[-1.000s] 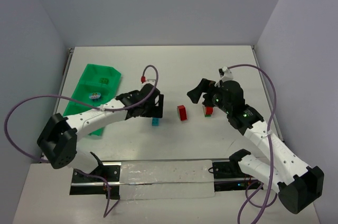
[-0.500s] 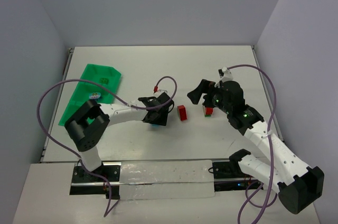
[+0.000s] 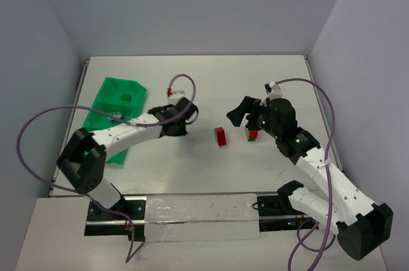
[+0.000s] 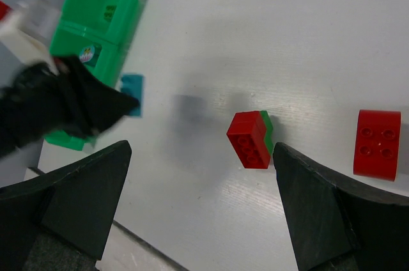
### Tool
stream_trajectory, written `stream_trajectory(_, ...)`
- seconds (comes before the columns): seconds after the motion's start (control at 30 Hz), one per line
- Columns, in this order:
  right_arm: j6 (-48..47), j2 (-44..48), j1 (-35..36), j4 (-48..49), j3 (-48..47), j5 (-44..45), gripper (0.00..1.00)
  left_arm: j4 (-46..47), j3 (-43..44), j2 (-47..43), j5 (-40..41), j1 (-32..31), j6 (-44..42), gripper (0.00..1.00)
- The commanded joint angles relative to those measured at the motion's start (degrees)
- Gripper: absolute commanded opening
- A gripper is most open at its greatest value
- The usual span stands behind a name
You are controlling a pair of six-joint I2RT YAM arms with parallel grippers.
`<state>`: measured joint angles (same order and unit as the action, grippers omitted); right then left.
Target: Sort the legos into containers by color
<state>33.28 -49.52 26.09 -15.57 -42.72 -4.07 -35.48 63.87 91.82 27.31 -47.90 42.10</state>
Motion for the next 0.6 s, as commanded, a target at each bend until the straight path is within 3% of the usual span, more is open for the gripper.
stream_trajectory(0.0, -0.8, 1.0, -0.2, 1.3, 0.1, -0.9, 1.00, -4.6, -0.1, -11.8, 1.1, 13.4, 1.6, 0.00)
stream_trajectory(0.23, -0.7, 1.4, -0.3, 1.2, 0.5, -1.2, 1.00, -6.7, -1.8, -15.6, 1.8, 32.2, 3.8, 0.00)
stream_trajectory(0.5, -0.6, 1.4, -0.2, 1.1, 0.3, -1.7, 1.00, -4.7, -1.4, -12.8, 3.9, 43.6, 5.6, 0.00)
stream_trajectory(0.57, -0.6, 1.5, -0.3, 0.9, 0.3, -1.6, 1.00, -3.7, -1.2, -11.5, 3.6, 45.3, 5.1, 0.07)
